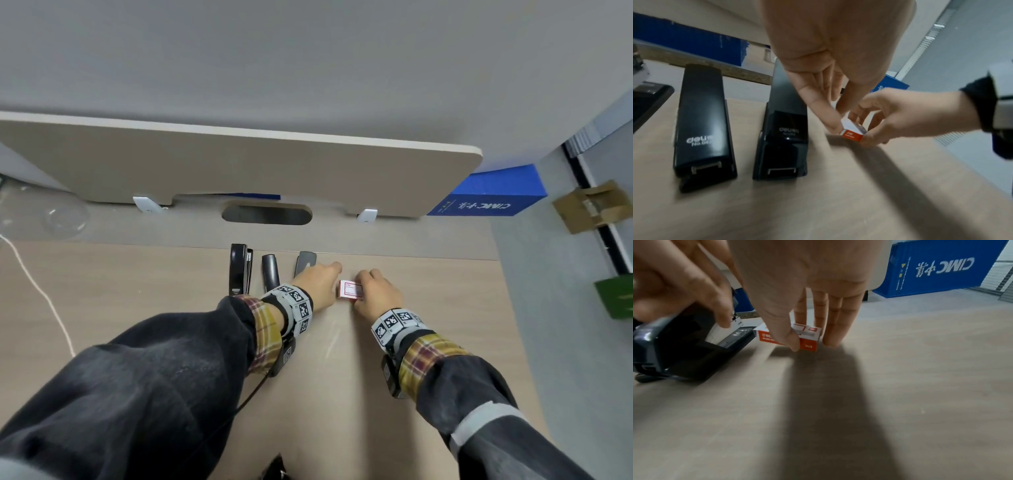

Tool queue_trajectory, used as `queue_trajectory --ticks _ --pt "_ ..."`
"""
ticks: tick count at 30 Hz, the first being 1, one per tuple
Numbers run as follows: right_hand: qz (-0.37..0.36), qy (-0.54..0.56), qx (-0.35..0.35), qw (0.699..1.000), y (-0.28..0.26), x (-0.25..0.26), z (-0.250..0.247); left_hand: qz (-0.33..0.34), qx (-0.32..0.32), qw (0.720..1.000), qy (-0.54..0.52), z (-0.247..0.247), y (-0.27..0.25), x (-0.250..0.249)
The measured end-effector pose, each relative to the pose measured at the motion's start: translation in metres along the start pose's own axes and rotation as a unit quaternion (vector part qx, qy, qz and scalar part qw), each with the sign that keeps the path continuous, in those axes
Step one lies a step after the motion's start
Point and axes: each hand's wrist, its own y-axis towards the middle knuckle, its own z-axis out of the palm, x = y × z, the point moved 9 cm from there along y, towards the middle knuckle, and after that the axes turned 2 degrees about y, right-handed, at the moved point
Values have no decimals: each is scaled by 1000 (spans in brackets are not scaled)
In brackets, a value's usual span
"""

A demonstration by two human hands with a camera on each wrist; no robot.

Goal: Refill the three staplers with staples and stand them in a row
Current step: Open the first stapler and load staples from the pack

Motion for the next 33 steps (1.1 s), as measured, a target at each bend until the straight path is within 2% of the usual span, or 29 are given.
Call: queue_trajectory --ticks 4,8,12,22,33 --pt "-30 9 -9 999 -3 -4 -9 29 22 998 50 16 3 -12" --pt "-45 10 -10 999 -6 -6 -13 28 -9 999 40 20 7 -20" --pt "-38 4 -20 999 -9 -15 -17 20 -25 998 45 24 10 -25" --pt "12 -22 -14 1000 -5 -54 -6 -20 15 998 65 46 24 -19" --pt "26 -10 -25 999 -5 -66 6 -53 18 996 71 58 23 -15"
